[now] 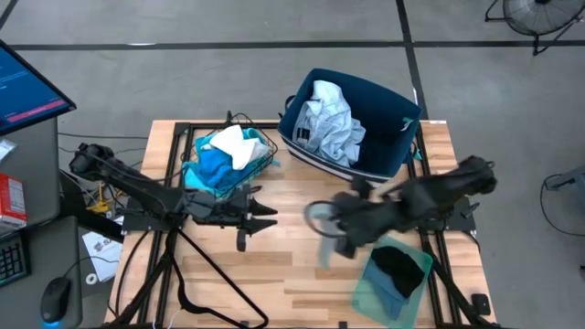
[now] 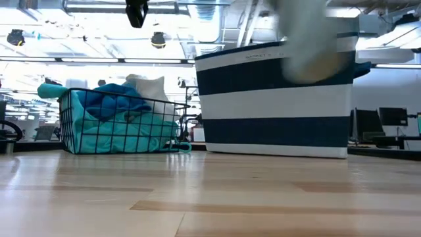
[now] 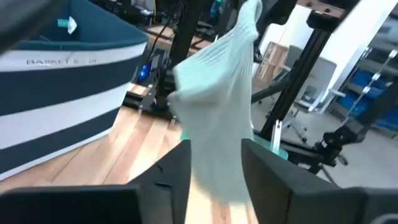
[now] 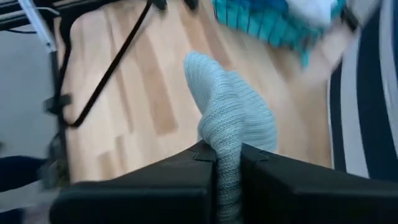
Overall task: Pick & Place Cloths
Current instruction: Put the gray sock into the green bin
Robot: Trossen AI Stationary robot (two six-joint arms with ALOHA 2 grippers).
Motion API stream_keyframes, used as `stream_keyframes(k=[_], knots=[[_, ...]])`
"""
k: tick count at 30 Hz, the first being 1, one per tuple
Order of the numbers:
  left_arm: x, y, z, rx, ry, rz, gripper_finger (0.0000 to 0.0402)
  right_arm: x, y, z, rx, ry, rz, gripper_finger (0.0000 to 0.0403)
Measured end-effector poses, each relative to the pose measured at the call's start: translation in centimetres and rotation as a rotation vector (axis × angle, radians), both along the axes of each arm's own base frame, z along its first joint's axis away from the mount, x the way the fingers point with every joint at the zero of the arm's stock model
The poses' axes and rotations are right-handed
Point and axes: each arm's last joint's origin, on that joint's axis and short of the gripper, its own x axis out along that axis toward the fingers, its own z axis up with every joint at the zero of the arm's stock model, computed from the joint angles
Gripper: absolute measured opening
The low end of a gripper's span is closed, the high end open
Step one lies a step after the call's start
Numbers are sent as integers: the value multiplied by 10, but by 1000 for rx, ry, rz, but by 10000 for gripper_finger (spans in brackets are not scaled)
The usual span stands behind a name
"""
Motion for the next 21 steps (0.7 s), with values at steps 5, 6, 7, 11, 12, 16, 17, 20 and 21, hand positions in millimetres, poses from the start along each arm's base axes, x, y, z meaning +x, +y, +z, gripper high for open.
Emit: stream_keyframes(k=[5, 6, 7, 11, 12, 16, 17, 20, 21], knots=[[-6, 3, 8, -9, -24, 8, 144, -60, 21, 15, 135, 40, -71, 4], [-7, 3, 9, -11, -30, 8, 144, -69, 28, 14, 158, 49, -80, 4], [-7, 3, 9, -11, -32, 9, 144, -76, 35, 12, 181, 54, -87, 4], [-7, 3, 9, -9, -27, 9, 137, -100, 67, -3, 245, 94, -133, 4], [-7, 3, 9, -8, -25, 9, 135, -105, 74, -9, 248, 110, -154, 4], [-7, 3, 9, -8, -24, 9, 130, -115, 102, -45, 204, 177, -273, 4], [-7, 3, 8, -8, -24, 9, 129, -115, 108, -55, 190, 186, -298, 4], [-7, 3, 8, -7, -23, 9, 127, -116, 121, -86, 150, 236, -389, 4], [-7, 3, 8, -7, -23, 10, 127, -115, 124, -96, 139, 274, -412, 5]])
